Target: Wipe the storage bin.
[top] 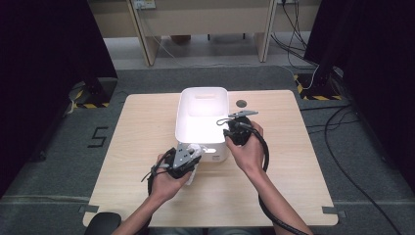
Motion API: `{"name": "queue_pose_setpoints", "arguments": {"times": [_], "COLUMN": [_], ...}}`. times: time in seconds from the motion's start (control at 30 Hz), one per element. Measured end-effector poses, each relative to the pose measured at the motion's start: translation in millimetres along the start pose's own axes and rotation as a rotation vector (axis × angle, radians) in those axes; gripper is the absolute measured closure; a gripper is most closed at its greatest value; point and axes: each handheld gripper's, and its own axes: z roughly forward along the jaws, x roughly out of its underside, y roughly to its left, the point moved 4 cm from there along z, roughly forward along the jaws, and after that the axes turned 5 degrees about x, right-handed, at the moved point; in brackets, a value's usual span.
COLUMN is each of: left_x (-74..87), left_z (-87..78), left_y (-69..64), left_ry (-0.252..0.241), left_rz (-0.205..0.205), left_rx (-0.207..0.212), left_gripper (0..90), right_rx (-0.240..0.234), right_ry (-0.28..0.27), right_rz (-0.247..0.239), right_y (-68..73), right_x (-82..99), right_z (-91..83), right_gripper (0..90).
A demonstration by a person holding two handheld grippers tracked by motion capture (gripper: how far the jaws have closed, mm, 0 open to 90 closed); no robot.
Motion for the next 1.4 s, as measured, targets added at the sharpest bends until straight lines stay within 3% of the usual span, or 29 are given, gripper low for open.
{"name": "queue_pose_setpoints", "arguments": {"times": [1.4], "left_x": [13.3], "left_z": [12.6], "left_y": [-6.5], "left_ry": [0.033], "left_rz": [0.027], "left_rx": [-0.007], "left_gripper": [76.3], "right_rx": [-0.004], "right_ry": [-0.003], "right_rz": [-0.001], "right_y": [-0.5], "right_x": [0.2], "right_z": [-0.1], "right_gripper": [72.7]}}
